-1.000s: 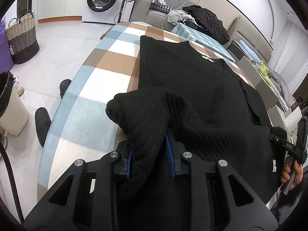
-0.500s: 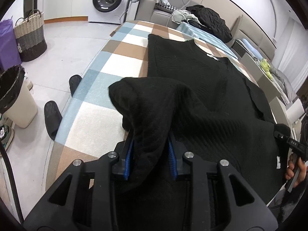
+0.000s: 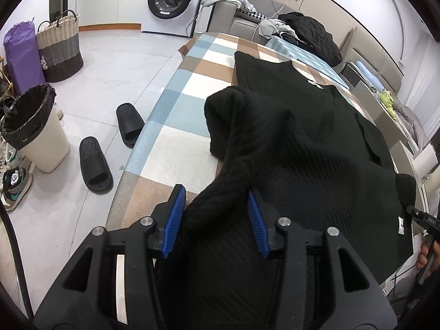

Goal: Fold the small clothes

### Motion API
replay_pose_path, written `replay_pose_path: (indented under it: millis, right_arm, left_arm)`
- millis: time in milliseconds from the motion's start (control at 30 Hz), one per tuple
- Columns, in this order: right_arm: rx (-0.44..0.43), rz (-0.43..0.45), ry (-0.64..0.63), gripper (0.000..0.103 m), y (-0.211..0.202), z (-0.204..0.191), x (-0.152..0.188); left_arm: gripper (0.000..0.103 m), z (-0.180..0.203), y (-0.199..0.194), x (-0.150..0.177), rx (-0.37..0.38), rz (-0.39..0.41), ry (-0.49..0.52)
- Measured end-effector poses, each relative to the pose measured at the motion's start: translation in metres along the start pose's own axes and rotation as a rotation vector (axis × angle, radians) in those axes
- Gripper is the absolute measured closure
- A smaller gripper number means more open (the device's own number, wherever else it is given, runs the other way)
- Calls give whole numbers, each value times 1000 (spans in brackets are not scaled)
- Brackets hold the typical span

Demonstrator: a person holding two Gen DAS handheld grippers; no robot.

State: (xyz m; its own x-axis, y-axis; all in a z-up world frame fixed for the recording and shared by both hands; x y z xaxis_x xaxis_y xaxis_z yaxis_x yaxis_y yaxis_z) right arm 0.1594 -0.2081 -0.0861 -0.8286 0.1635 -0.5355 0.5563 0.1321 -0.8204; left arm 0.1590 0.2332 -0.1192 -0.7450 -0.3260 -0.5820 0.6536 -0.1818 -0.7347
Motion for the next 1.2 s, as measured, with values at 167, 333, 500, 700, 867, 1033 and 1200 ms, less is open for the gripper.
replay_pose_path:
  millis: [167,333,500,700,867,1033,1200]
  right_arm:
    - [18,-7,-4,55,2,3,12]
    - [31,27,-57,80,-7,-4,19]
    - [8,170,-129,98,-38,-15,17]
    - [-48,344,-75,99,-74,-15,-16]
    - [-30,418,-27,99,-80,-12,-55]
    - [-1,379,39,99,-46,-17,-88]
    - [61,265,105,96,9,-12,-109]
  left_arm:
    - [95,4,-1,0,18,22,-20]
    - [98,12,-23,-4,24,81,-1]
    - [98,20,-50,-13,33,144,23]
    - [98,30,-66,-42,50,203,29]
    - [98,38,-64,-78,64,249,26]
    - [98,31,-17,-112,40,189,13]
    - [97,18,45,-120,-9,77,-16]
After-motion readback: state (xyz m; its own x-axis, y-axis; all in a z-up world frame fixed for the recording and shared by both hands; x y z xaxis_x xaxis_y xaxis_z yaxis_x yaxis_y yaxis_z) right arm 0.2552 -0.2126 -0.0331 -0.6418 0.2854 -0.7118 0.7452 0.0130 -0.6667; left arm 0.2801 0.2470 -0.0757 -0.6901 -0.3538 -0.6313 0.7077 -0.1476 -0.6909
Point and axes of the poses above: each gripper's, at about its wrist camera, not at the fingertips, and y roughly the way its jaws point, z to its right, x to its underside, the point moved 5 cm from there along y, roughly the way its jaws point, and after that the axes turned 8 degrees about x, right-handed, at the moved point
